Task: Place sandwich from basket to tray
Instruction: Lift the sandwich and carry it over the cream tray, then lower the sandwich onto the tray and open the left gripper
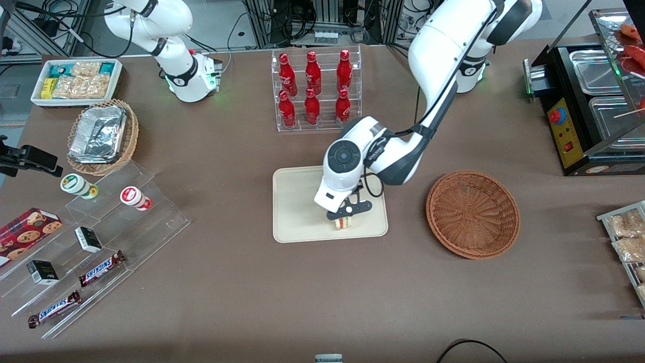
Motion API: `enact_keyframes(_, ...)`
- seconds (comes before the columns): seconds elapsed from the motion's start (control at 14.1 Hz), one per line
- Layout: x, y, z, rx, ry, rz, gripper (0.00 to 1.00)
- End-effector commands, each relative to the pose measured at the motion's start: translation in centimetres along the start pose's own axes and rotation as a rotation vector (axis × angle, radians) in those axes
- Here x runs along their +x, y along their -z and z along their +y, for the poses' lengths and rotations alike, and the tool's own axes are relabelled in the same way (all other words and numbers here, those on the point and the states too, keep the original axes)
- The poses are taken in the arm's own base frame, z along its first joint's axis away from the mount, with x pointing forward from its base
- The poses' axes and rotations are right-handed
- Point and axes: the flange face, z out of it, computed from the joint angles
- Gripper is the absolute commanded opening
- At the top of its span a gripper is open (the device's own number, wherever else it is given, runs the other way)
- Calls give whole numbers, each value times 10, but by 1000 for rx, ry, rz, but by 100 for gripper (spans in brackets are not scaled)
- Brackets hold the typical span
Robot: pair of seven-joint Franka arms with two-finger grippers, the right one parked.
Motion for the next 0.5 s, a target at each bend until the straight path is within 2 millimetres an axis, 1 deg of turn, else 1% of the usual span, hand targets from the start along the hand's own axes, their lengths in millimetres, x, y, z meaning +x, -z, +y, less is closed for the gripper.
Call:
enact_keyframes(0.0,-4,-3,20,-3,21,20,0)
enact_keyframes(0.07,-10,-5,25,1,20,23,0)
enact_keyframes(0.21,-16,-14,28,26,20,46,0)
enact_keyframes(0.43,-18,-21,28,40,31,57,0)
